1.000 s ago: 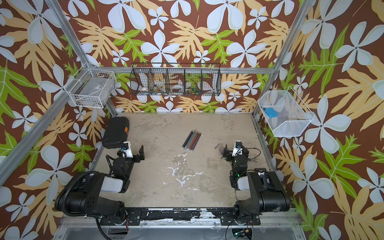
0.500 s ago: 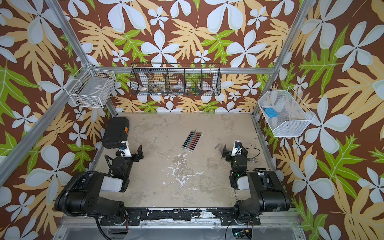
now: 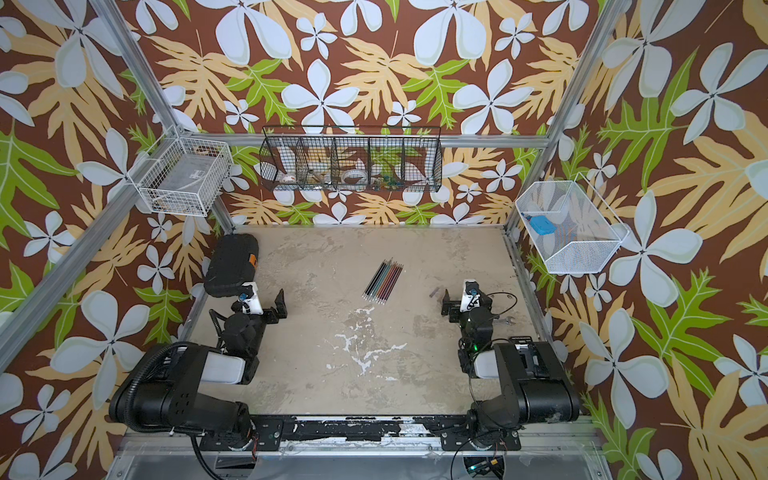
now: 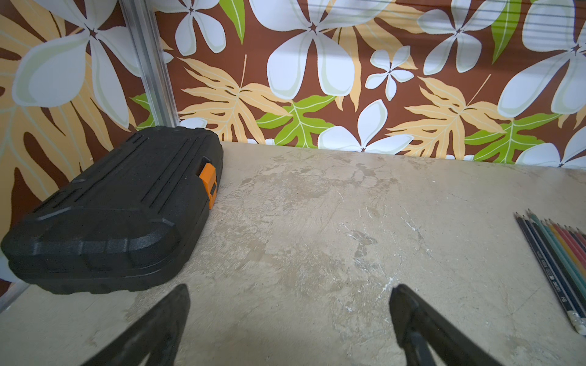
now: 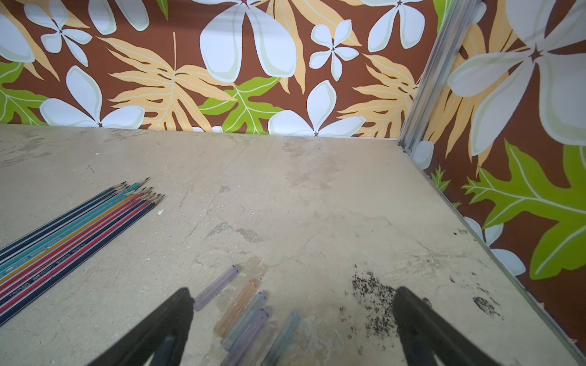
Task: Remove the protective cover of the pencils
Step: Reset both arms
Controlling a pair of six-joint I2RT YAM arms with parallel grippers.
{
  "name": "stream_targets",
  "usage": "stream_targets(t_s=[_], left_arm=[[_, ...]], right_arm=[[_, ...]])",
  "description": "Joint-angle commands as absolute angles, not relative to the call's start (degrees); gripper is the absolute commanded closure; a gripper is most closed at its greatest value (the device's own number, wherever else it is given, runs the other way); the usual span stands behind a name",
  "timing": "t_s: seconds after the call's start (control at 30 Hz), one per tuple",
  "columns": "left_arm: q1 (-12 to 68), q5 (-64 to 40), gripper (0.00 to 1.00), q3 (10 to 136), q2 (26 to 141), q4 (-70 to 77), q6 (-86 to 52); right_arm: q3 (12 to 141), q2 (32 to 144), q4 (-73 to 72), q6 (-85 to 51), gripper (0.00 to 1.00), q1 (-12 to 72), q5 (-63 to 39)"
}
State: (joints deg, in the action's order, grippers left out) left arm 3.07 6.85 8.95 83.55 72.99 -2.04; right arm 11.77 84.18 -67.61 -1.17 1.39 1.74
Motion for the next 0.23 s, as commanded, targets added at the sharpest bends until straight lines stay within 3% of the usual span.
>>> stream_targets(t_s=[0.0, 0.2], left_arm=[[3.15, 6.98, 0.00, 9.01, 83.49, 74.28, -2.29], [3.16, 6.97, 0.00, 8.97, 83.45, 74.22, -2.31]], right_arm=[[11.95, 84.20, -68.01, -1.47, 0.00, 1.45, 1.96], [12.11, 84.33, -68.02, -1.32, 0.00, 1.51, 2.07]])
